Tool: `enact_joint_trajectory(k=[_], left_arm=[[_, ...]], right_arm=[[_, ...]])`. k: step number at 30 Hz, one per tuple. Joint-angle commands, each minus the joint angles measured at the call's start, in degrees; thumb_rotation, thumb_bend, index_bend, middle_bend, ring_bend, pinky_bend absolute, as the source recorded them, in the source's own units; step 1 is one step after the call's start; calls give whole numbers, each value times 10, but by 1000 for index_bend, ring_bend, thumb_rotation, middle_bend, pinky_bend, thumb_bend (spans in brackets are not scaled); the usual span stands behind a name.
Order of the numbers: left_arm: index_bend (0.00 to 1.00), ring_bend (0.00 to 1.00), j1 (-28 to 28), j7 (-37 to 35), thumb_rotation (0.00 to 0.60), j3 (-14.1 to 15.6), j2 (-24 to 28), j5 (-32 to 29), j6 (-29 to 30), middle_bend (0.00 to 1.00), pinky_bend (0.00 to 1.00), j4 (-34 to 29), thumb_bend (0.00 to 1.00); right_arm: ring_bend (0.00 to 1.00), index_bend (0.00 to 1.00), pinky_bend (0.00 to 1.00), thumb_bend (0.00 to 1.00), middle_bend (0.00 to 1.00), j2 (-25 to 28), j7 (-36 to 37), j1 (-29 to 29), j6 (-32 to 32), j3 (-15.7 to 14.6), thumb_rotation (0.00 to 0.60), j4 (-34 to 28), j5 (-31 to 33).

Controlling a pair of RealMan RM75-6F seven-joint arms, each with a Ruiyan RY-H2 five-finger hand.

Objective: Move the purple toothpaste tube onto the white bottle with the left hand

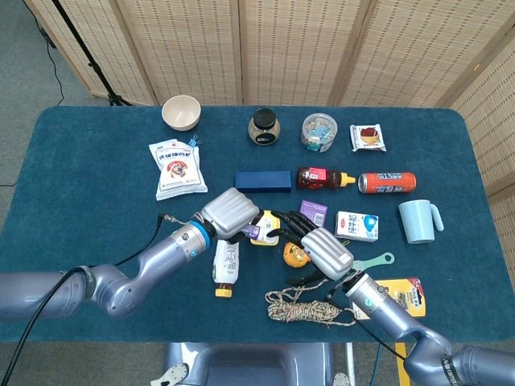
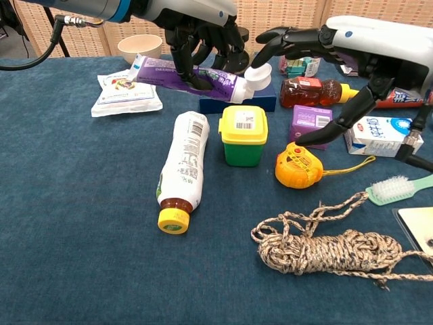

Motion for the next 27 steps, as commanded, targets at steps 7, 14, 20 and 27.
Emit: enact_joint_trajectory(k=[7,14,20,27], left_arm=[[623,601,1,-3,600,1,0,2,-1,545,593,1,1000],[623,601,5,-9,600,1,0,11,1,545,594,-1,1000],[623,602,11,-11,600,3,4,21,6,545,593,-6,1000],[623,603,19,-17,600,1,9,29,11,545,593,-10,1000]], right_arm=[[0,210,0,0,0,-3,-5,2,0,0,600,1,4],[0,209,0,0,0,-5,-12,2,-1,-3,600,5,9],[0,210,0,0,0,-8,-9,3,-2,-5,600,10,12],[0,210,0,0,0,-14,-5,6,-7,-7,600,16,14]])
